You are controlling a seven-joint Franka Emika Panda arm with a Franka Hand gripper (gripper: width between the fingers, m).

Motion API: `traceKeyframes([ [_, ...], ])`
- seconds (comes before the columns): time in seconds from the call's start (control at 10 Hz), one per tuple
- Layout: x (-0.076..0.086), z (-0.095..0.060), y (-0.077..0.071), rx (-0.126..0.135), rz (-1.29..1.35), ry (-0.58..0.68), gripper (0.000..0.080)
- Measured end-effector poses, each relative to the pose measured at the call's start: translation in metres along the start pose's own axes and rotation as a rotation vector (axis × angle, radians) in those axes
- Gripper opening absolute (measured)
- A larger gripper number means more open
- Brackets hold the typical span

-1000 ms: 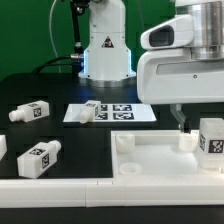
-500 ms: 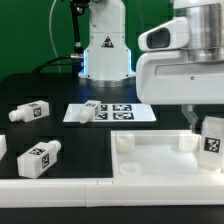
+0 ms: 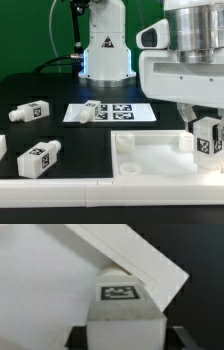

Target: Assemble square table

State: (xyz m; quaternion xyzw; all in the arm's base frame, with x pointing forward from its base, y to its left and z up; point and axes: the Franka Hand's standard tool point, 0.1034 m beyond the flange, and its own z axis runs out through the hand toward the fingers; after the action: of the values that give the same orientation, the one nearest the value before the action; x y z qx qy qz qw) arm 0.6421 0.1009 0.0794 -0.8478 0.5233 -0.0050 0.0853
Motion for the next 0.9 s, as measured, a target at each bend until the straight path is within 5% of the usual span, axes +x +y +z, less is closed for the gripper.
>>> traceKeyframes([
  [0.1, -0.003, 0.000, 0.002, 0.024, 0.199, -0.006, 0.0288],
  [0.4, -0.009, 0.001, 0.001, 0.029, 0.414, -0.027, 0.0288],
  [0.6, -0.015, 0.004, 0.004, -0.002, 0.268, -0.036, 0.0288],
  [0.7, -0.018, 0.005, 0.005, -0.040, 0.124, -0.047, 0.0470],
  [0.8, -0.017, 0.004, 0.000, -0.042, -0.082, -0.034, 0.0587],
  [0.9, -0.019, 0.005, 0.000, -0.048, -0.214, -0.040, 0.0587],
])
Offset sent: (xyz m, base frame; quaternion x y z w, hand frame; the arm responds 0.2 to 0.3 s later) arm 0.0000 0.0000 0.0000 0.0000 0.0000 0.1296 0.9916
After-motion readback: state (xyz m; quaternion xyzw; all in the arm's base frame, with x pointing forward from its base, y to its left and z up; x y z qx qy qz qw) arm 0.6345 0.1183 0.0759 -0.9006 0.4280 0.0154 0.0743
